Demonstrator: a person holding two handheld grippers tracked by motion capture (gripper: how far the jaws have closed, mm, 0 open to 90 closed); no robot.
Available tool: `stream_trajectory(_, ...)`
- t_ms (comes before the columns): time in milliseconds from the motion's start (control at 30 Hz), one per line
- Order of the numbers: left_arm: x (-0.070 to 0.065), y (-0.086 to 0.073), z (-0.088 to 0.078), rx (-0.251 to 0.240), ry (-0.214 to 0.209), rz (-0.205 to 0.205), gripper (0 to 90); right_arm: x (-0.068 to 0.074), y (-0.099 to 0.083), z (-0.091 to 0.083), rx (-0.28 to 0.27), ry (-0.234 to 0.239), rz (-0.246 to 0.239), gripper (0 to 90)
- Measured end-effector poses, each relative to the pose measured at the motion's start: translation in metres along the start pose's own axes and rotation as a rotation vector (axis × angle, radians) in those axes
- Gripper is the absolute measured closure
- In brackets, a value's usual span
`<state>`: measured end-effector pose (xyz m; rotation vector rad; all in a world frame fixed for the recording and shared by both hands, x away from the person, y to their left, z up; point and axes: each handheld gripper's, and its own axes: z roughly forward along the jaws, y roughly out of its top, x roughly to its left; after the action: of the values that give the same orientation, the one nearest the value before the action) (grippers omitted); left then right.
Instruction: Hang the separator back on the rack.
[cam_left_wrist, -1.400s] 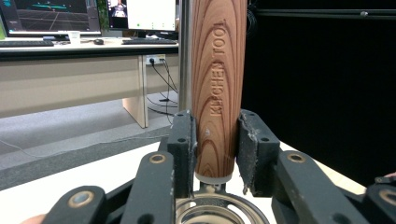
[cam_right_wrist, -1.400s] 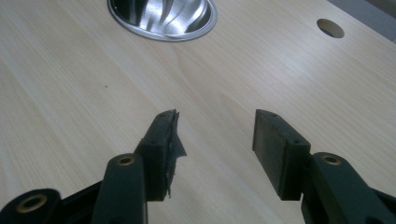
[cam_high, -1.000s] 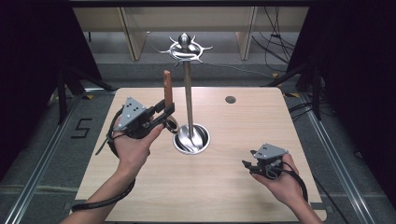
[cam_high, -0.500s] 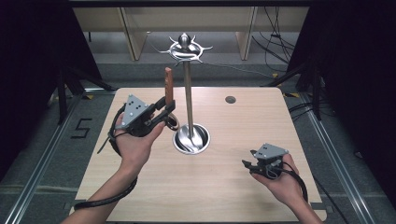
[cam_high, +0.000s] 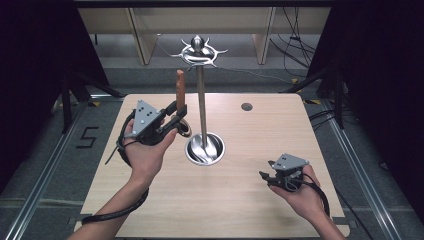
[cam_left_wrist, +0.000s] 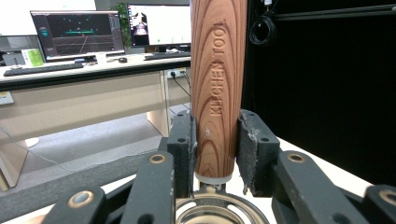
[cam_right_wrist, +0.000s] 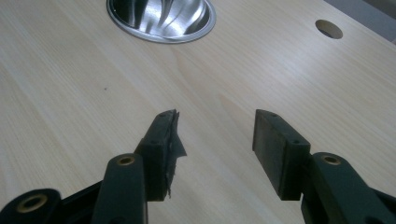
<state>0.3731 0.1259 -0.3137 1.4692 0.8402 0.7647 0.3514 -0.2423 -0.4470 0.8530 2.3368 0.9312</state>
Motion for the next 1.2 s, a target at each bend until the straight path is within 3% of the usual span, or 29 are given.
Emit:
stream_trajectory(33, 0.0009, 0.0009, 0.0003, -0.004, 0.007, 0.022, 68.3, 0.0001, -0.0001, 0.0004, 0.001, 0.008, 0.003, 51.0)
stream_trajectory(233, -0.0029, 0.0018, 0.0019, -0.003, 0.006, 0.007, 68.3, 0.0004, -0.0002, -0.0003, 0.004, 0.001, 0.007, 51.0)
stream_trajectory(267, -0.0020, 0.0024, 0.0022, -0.008, 0.012, 0.026, 68.3, 0.0003, -0.0002, -0.0003, 0.005, 0.001, 0.007, 51.0)
stream_trajectory(400, -0.0025, 0.0033, 0.0028, -0.008, 0.016, 0.033, 68.3, 0.0003, -0.0002, -0.0004, 0.004, 0.001, 0.008, 51.0)
stream_trajectory(433, -0.0036, 0.0031, 0.0030, -0.004, 0.011, 0.015, 68.3, 0.0003, -0.0002, -0.0004, 0.004, 0.001, 0.007, 51.0)
stream_trajectory(533, -0.0041, 0.0035, 0.0034, -0.005, 0.012, 0.012, 68.3, 0.0003, -0.0002, -0.0005, 0.003, 0.001, 0.008, 51.0)
stream_trajectory(600, -0.0033, 0.0047, 0.0036, -0.006, 0.021, 0.036, 68.3, -0.0005, -0.0001, 0.0000, -0.001, 0.002, -0.004, 51.0)
stream_trajectory(633, -0.0035, 0.0049, 0.0046, -0.008, 0.009, 0.034, 68.3, -0.0004, -0.0001, 0.0001, -0.001, 0.002, -0.003, 51.0)
stream_trajectory(733, -0.0039, 0.0053, 0.0046, -0.008, 0.024, 0.042, 68.2, -0.0007, -0.0002, 0.0001, -0.001, 0.002, -0.004, 51.0)
stream_trajectory(833, -0.0052, 0.0051, 0.0053, 0.003, 0.021, 0.024, 68.2, 0.0003, -0.0003, -0.0004, 0.003, 0.002, 0.009, 51.0)
stream_trajectory(867, -0.0042, 0.0056, 0.0056, -0.001, 0.024, 0.041, 68.3, 0.0003, -0.0002, -0.0004, 0.003, 0.004, 0.007, 51.0)
stream_trajectory(900, -0.0052, 0.0051, 0.0059, 0.004, 0.017, 0.023, 68.2, 0.0000, -0.0002, 0.0000, 0.000, 0.009, 0.004, 51.0)
stream_trajectory(1000, -0.0057, 0.0051, 0.0065, 0.004, 0.019, 0.025, 68.2, 0.0001, -0.0002, 0.0001, 0.000, 0.010, 0.004, 51.0)
stream_trajectory(1033, -0.0039, 0.0063, 0.0078, -0.006, 0.014, 0.054, 68.2, -0.0003, -0.0002, 0.0003, 0.001, 0.011, -0.002, 51.0)
stream_trajectory(1133, -0.0060, 0.0065, 0.0071, 0.004, 0.026, 0.031, 68.2, -0.0003, -0.0003, 0.0001, 0.000, 0.003, 0.003, 50.9)
stream_trajectory(1200, -0.0057, 0.0076, 0.0081, -0.003, 0.020, 0.046, 68.2, -0.0002, -0.0004, 0.0000, 0.000, 0.004, 0.004, 50.9)
